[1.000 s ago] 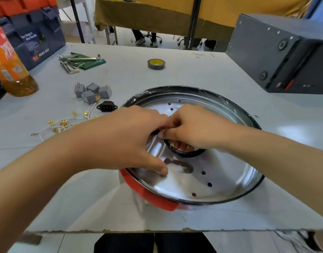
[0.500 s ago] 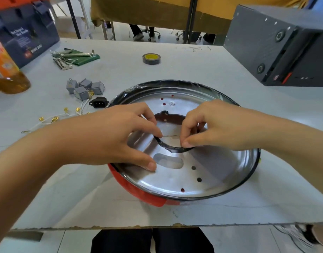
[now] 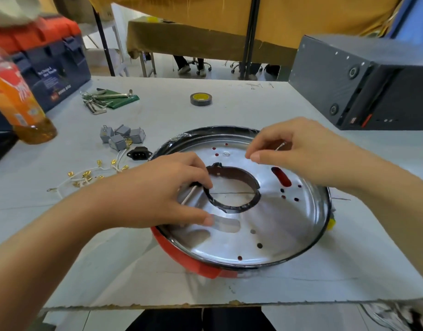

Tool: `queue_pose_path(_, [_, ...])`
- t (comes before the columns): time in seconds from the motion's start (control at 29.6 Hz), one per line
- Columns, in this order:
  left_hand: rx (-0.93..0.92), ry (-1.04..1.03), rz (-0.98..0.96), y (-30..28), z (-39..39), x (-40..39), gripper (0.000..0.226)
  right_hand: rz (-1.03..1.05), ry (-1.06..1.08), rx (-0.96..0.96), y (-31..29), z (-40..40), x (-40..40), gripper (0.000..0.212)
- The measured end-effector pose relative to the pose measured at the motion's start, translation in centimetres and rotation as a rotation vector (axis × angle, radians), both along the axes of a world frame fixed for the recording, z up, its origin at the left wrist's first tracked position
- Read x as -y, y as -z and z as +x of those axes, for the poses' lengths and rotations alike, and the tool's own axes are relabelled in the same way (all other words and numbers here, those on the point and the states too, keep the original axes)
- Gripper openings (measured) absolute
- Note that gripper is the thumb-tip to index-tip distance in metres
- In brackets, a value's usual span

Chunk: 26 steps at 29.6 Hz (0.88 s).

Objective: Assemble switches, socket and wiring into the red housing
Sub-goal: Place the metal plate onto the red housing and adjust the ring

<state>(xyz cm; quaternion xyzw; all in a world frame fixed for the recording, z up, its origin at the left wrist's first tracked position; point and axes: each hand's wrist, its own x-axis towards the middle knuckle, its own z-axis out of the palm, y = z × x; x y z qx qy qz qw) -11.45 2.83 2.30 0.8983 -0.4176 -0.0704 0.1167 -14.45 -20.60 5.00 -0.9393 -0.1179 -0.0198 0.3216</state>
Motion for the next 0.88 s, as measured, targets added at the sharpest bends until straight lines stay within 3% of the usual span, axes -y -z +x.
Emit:
queue_pose_path(0.17, [0.018, -0.046, -0.145, -0.3, -0.1, 0.9, 0.061, 0.222, 0.252, 0.083, 0.4, -0.6, 4.0, 0.015])
queue_pose_path(0.27, [0.027, -0.074, -0.206, -0.5, -0.5, 1.5, 0.059, 0.247, 0.412, 0.046, 2.1, -1.3, 6.5, 0.014])
queue_pose_path(0.44, [0.001, -0.151, -0.333, -0.4, -1.3, 1.9, 0.037, 0.016, 0.587, -0.131, 6.2, -1.7, 9.1, 0.009])
queue_pose_path(0.57, [-0.022, -0.239, -0.392, -0.2, -1.5, 1.8, 0.024, -0.115, 0.622, -0.177, 7.2, -1.3, 9.1, 0.026])
queue_pose_path(0.71, [0.008, -0.278, -0.417, -0.1, -2.0, 1.9, 0.020, -0.147, 0.647, -0.190, 7.0, -1.2, 8.6, 0.029])
queue_pose_path(0.78, [0.022, -0.291, -0.417, -0.1, -2.1, 1.9, 0.020, -0.068, 0.666, -0.106, 6.6, -1.4, 8.4, 0.030])
queue_pose_path(0.88, [0.033, -0.283, -0.454, 0.0, -2.1, 1.8, 0.018, 0.293, 0.616, 0.068, 5.1, -2.0, 7.5, 0.016])
